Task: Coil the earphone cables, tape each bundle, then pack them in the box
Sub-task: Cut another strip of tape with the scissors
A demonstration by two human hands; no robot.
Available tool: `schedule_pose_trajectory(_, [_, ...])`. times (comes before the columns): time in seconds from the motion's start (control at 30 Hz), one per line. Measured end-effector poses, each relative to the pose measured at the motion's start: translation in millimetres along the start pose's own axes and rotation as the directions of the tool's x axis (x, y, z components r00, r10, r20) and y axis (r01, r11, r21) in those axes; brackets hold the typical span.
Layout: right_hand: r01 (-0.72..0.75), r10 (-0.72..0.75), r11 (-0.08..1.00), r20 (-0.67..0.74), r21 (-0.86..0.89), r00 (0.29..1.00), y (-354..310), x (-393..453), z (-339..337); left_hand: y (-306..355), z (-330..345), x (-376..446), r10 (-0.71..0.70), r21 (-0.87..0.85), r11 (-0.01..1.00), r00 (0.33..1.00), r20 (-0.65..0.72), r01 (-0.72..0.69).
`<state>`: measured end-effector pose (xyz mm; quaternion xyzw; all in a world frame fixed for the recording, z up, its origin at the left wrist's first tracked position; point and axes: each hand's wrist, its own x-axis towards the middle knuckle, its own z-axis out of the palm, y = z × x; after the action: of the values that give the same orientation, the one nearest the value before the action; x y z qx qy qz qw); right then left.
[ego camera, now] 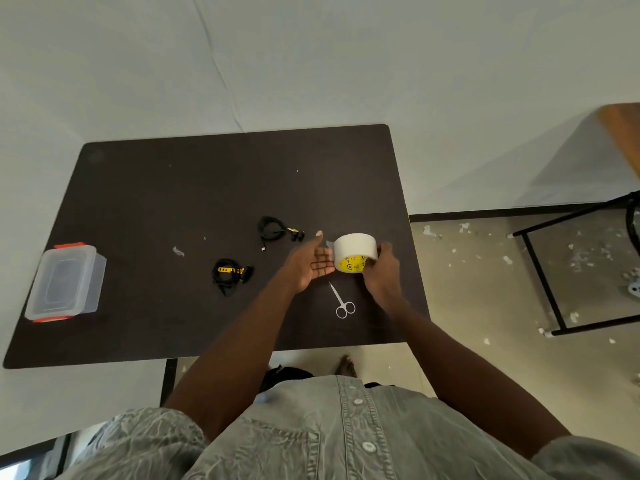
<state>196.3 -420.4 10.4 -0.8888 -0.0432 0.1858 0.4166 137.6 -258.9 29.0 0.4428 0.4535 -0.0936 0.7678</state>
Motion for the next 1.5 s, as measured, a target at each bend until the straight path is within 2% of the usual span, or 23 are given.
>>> schedule_pose_trajectory(0.1, [0.009, -0.009, 1.0, 0.022, -0.014, 1.0, 0.6, -3.7, 1.7, -1.3, 0.6, -4.4, 0.024, 0.046, 0.999, 1.0, -0.003, -0.024])
schedule_pose_trajectory(0.37, [0.034, -0.034, 0.999, 0.01, -0.006, 0.999, 5.2, -10.4, -1.8, -3.7, 4.4, -15.5, 0.014, 0.031, 0.999, 1.0, -0.012, -0.013])
schedule_pose_trajectory(0.53, [0.06, -0.059, 0.998, 0.017, -0.036, 0.998, 7.3, -12.8, -1.8, -6.5, 4.2, -18.4, 0.014, 0.034, 0.999, 0.999, -0.045, -0.012])
schedule_pose_trajectory(0.7, [0.057, -0.058, 0.992, -0.006, -0.115, 0.998, 5.3, -12.1, 1.1, -13.5, 1.6, -19.5, 0.079, 0.079, 0.994, 0.99, -0.117, -0.07])
schedule_pose_trajectory(1.07, [0.025, -0.031, 0.984, -0.031, -0.176, 0.999, 6.5, -14.6, -2.3, -17.2, 3.4, -24.2, 0.108, 0.113, 0.988, 0.993, -0.039, -0.104])
schedule_pose_trajectory(1.27, [-0.027, 0.023, 0.988, -0.024, -0.152, 0.999, 3.1, -17.5, -2.0, -15.2, 7.5, -27.2, 0.117, 0.122, 0.986, 0.992, -0.044, -0.111])
schedule_pose_trajectory(1.5, [-0.106, 0.105, 0.994, -0.039, -0.004, 0.994, 17.0, -29.3, -1.3, -9.6, 13.7, -28.4, 0.157, 0.204, 0.968, 0.986, -0.051, -0.143])
